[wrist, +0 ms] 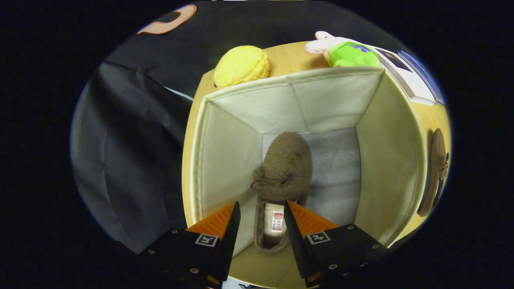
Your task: Open the storage box then place both shoes into the box .Put the left shoe in first, then the right shoe, with the right side of both shoes facing outward in a uniform manner.
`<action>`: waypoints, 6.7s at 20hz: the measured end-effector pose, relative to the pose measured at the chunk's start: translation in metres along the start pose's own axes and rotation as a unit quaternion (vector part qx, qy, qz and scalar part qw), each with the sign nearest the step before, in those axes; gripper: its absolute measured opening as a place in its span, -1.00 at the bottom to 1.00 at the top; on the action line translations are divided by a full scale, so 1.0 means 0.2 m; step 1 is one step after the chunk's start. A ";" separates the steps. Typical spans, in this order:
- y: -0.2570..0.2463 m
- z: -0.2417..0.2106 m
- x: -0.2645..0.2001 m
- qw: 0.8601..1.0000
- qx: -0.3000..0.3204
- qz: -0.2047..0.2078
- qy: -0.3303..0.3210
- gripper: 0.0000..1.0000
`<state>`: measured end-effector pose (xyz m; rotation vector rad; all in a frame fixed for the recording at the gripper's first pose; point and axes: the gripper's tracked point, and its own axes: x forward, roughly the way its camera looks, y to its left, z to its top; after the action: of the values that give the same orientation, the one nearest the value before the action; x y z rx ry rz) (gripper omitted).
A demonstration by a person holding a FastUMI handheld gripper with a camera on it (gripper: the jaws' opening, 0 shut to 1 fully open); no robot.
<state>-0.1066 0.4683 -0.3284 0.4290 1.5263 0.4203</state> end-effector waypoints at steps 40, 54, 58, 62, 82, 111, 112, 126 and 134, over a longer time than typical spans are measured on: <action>-2.01 -0.06 -0.73 0.962 -0.072 -0.211 -0.160 0.98; -2.07 0.03 -0.47 0.963 -0.034 -0.209 -0.167 0.08; -2.14 0.05 -0.49 0.957 -0.002 -0.241 -0.163 -0.67; -2.12 0.06 -0.50 0.962 0.049 -0.212 -0.165 -0.93; -1.08 0.32 -1.04 0.965 0.014 -0.118 -0.234 -0.94; -0.28 0.15 -0.60 0.985 -0.044 -0.057 -0.159 0.04; -0.29 0.17 -0.64 0.983 -0.048 -0.053 -0.168 0.19; -0.51 0.57 -1.37 0.918 -0.084 -0.032 -0.387 0.87; -0.76 0.78 -1.92 0.846 -0.092 -0.062 -0.521 0.89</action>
<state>0.0480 0.1392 -0.0777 0.3126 0.4361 0.1600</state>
